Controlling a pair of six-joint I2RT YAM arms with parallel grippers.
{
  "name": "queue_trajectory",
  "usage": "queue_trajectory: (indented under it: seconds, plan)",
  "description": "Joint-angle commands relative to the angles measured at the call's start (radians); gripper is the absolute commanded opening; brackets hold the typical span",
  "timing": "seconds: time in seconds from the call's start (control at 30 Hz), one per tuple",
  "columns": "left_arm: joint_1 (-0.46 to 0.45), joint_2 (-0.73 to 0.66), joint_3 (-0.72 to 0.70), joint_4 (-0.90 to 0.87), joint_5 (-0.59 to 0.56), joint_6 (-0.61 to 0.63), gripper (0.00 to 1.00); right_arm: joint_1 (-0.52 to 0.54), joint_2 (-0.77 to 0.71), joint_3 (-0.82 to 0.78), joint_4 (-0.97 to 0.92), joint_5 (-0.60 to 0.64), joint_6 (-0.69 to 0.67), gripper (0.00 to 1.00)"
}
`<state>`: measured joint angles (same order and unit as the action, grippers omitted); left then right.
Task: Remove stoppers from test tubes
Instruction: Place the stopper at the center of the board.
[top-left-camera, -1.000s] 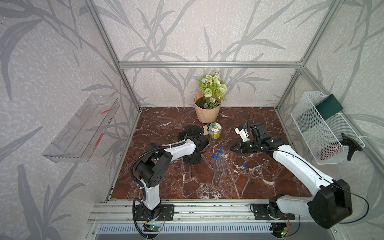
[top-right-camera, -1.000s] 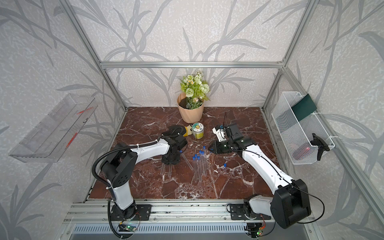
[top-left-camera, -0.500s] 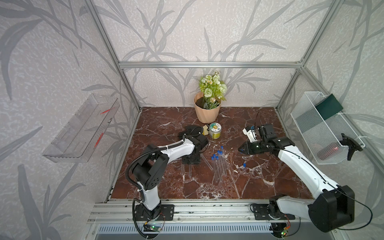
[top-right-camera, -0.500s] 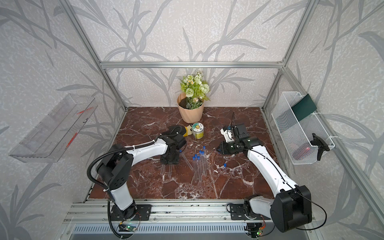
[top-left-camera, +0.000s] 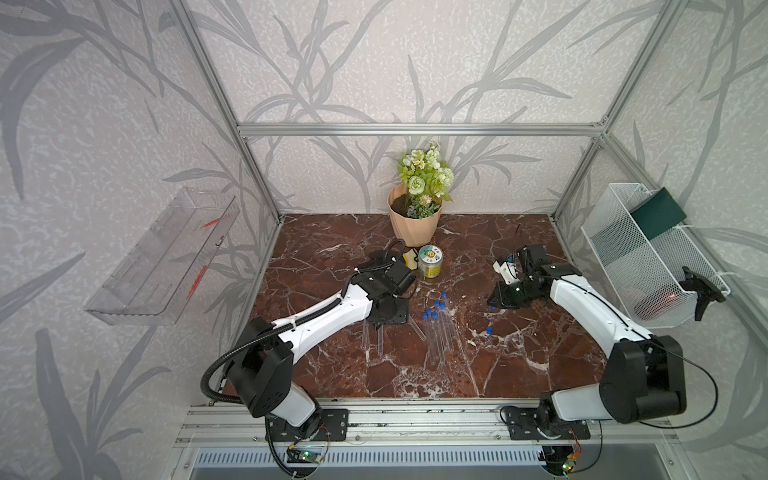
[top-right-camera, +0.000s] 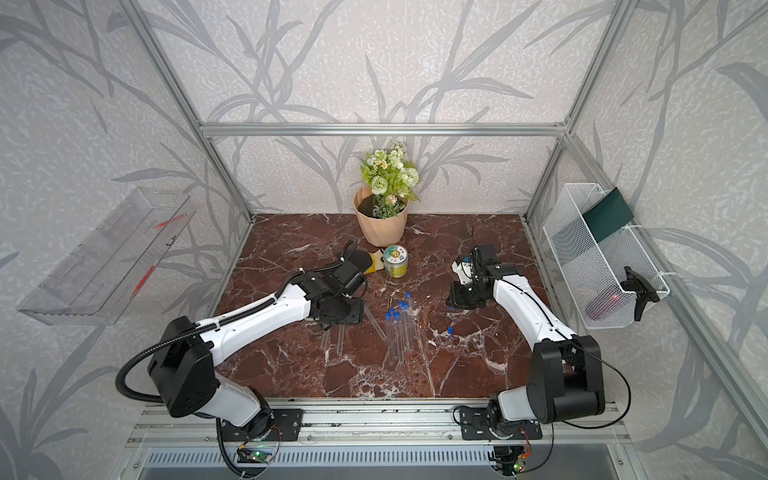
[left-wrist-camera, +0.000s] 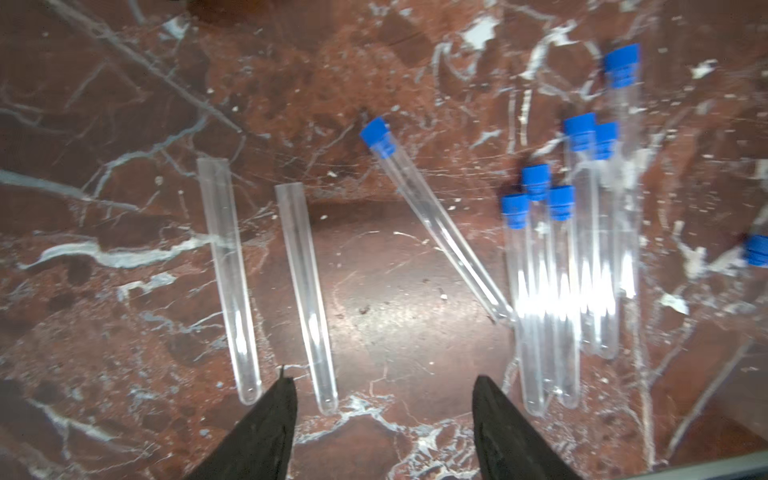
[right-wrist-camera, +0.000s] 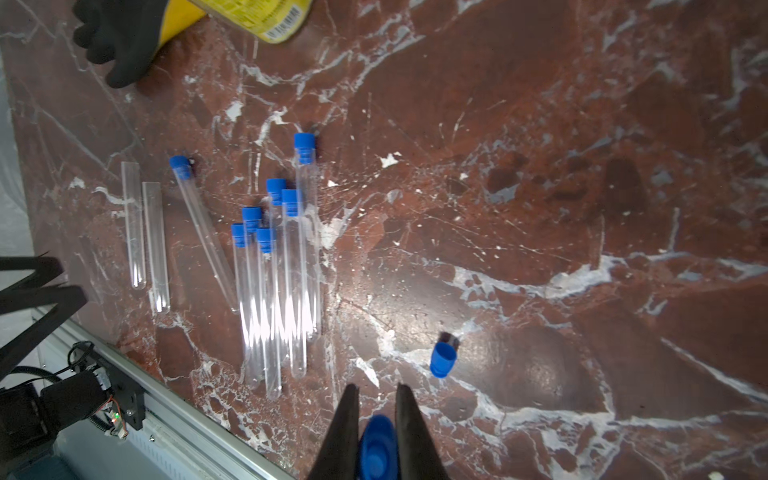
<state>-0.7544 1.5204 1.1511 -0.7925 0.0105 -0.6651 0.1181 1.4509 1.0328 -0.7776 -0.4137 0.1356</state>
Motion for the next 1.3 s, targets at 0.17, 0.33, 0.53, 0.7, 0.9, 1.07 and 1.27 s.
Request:
queue_trajectory:
  seconds: [0.17,0.33,0.53,0.7,0.9,1.07,1.27]
  plan:
    - [-0.071,-0.014,-0.049,0.093,0.080,-0.046,0.71,-0.044,0.109,-0.002,-0.023,0.064,-0.037,0.08]
    - [-0.085,-0.010,-0.057,0.119,0.094,-0.057,0.71,-0.074,0.157,-0.038,-0.007,0.091,-0.037,0.08]
    - [-0.086,-0.014,-0.072,0.142,0.102,-0.069,0.71,-0.095,0.201,-0.066,0.029,0.096,-0.025,0.10]
    - [-0.086,-0.016,-0.082,0.144,0.100,-0.077,0.71,-0.095,0.229,-0.090,0.065,0.094,-0.012,0.12]
    - [-0.087,-0.021,-0.096,0.149,0.097,-0.085,0.71,-0.095,0.250,-0.108,0.084,0.103,-0.010,0.14]
    - [-0.086,-0.011,-0.096,0.140,0.095,-0.094,0.70,-0.095,0.250,-0.121,0.096,0.111,-0.005,0.18]
    - [-0.087,-0.009,-0.082,0.101,0.050,-0.114,0.66,-0.095,0.246,-0.137,0.116,0.114,0.006,0.23]
